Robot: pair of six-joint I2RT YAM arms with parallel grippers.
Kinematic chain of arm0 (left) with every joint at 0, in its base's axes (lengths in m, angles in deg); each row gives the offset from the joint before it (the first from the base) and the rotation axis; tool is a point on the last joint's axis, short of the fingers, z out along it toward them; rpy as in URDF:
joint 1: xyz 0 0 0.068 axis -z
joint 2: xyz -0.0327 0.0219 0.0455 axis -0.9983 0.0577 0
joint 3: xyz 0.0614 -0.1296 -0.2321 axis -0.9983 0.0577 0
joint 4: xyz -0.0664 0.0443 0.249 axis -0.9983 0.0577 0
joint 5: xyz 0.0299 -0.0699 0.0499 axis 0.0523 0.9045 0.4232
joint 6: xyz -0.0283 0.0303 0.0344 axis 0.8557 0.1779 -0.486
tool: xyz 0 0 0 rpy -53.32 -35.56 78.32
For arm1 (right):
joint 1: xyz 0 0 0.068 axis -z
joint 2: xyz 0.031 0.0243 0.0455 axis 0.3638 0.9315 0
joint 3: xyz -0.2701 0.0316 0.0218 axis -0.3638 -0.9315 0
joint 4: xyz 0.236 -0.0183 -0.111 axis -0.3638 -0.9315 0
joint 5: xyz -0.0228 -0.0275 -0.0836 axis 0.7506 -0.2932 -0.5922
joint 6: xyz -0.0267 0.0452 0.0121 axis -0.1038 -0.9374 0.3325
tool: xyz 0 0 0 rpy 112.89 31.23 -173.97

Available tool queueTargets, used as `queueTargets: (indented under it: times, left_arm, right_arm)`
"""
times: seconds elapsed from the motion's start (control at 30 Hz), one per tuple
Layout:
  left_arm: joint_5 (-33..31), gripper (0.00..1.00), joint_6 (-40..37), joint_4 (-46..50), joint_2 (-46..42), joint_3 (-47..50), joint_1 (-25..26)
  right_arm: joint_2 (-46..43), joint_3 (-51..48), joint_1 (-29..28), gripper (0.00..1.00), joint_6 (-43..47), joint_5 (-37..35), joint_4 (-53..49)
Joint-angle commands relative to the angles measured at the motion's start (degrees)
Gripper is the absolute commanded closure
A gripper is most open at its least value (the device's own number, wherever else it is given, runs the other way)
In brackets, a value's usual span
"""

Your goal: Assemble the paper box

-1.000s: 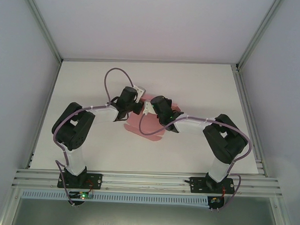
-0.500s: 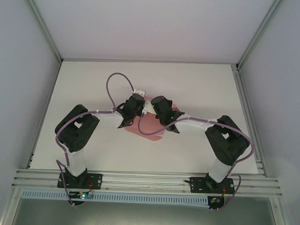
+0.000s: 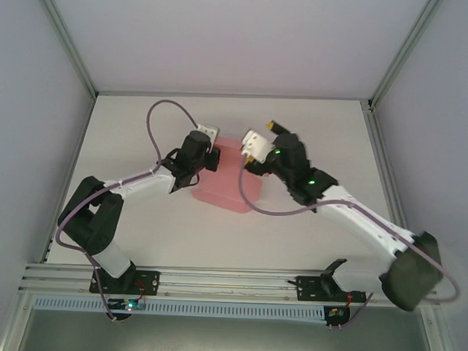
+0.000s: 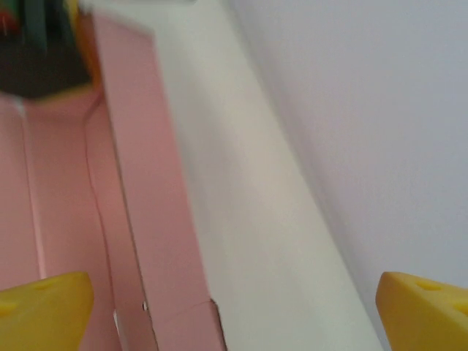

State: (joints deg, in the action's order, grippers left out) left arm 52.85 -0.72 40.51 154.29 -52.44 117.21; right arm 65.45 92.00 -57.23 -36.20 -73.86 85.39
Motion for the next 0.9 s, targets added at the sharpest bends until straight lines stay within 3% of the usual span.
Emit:
queueTargets:
  times: [0.0,0.13,0.27,0.5,0.6,0.87]
  left_arm:
    - [-0.96,1.0,-0.69,4.61,-1.2,-4.88,-0.02]
    - [-0.52,1.0,0.18,5.49,-0.74,-8.07,-0.08]
    - [0.02,1.0,0.46,6.44,-0.69,-9.79,-0.1]
    - [1.31,1.0,2.4,6.62,-1.24,-10.78,-0.5]
    - [5.07,1.0,5.14,4.28,-1.87,-10.26,-1.57]
    - [8.59,1.0,7.89,3.2,-1.17,-12.38,-1.96]
  right_arm:
    - [-2.31,5.26,5.89,0.02,-13.59,9.8,0.77]
    - [1.42,13.21,11.01,0.02,-16.65,10.6,-10.23]
    - [5.15,15.31,14.02,0.02,-18.61,11.33,-14.86]
    - [10.45,13.89,15.78,0.02,-19.14,20.14,-16.43]
    - [12.77,13.83,16.27,0.03,-20.16,24.89,-16.79]
    - [16.14,12.58,16.7,0.09,-25.89,31.88,-7.92]
